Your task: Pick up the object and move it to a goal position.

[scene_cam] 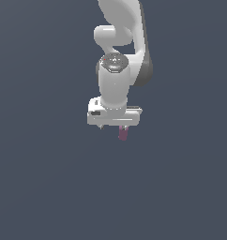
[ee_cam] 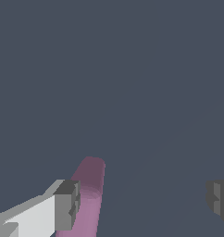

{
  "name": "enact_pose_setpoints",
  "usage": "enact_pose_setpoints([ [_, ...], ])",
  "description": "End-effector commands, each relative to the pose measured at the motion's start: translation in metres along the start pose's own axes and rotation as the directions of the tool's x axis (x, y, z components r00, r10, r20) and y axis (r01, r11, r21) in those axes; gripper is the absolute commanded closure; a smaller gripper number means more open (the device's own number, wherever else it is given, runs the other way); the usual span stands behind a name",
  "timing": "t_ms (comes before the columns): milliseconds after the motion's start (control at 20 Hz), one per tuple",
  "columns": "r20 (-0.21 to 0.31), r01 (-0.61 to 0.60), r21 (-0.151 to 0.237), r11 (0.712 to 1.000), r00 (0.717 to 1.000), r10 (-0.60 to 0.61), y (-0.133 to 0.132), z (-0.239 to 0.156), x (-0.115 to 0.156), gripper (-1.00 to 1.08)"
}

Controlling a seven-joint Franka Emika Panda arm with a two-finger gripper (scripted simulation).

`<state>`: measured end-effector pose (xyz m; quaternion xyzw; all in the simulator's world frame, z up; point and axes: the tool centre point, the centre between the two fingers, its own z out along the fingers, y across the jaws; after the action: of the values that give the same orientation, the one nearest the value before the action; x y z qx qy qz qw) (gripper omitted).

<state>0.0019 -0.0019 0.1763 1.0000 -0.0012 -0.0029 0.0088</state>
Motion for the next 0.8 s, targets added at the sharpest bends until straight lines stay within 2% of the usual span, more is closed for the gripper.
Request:
enact_pose_setpoints([
  [0, 0.0, 0.0, 0.0, 1.0, 1.0, 0.0, 0.0, 0.0, 0.0, -0.92],
  [400, 0.005, 0.001, 0.02, 1.0, 1.0, -0.002, 0.0066, 0.003, 0.0001, -0.92],
  [750, 0.005, -0.003, 0.02, 1.0, 1.0, 0.003, 0.0042, 0.0038, -0.0023, -0.92],
])
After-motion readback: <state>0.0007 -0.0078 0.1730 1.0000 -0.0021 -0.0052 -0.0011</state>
